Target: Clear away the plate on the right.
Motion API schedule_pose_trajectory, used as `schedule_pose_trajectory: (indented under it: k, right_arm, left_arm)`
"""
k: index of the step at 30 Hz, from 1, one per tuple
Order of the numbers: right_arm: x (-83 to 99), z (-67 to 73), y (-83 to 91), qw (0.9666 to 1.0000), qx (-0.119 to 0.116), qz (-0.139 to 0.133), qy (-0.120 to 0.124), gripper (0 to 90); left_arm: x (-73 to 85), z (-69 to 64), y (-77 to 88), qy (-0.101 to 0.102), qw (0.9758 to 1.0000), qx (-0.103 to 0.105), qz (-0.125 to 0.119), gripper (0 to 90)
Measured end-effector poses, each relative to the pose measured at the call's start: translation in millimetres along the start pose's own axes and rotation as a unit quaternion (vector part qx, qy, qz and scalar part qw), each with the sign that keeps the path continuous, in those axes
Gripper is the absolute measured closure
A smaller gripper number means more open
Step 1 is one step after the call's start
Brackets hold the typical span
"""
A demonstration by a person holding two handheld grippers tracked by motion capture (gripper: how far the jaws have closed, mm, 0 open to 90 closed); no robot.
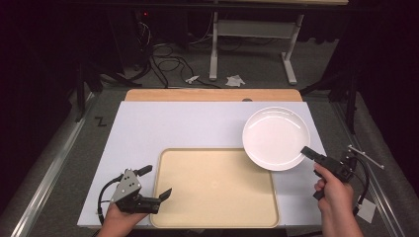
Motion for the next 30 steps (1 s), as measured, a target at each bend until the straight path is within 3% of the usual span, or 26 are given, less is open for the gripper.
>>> schedule_pose_trajectory:
  k: [9, 20, 30]
  right_arm:
    - [18.3, 6.3, -23.7, 0.9996, -0.014, 0.021, -0.011, 89.0]
    - [46.5, -1.5, -36.0, 0.9982, -0.018, 0.054, -0.017, 88.9]
    - [69.2, 8.6, -51.1, 0.9954, -0.032, 0.089, -0.019, 88.9]
  left_arm:
    - [-0.1, 1.0, 0.8, 0.004, 1.0, 0.001, -0.003, 5.1]
    - [0.2, -0.5, -1.1, 0.002, 1.0, 0.004, -0.002, 5.1]
    - [-1.8, -0.8, 1.4, -0.002, 1.0, 0.003, -0.006, 5.1]
Point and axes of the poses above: each handheld gripper's, and its own axes: y roughly backward along the jaws, x roughly out of its underside, z roughly to its left, the point moved 8 cm from there along -y, roughly forward along the jaws, and after that the axes turned 13 degrees about -x, right-handed, at the moved point
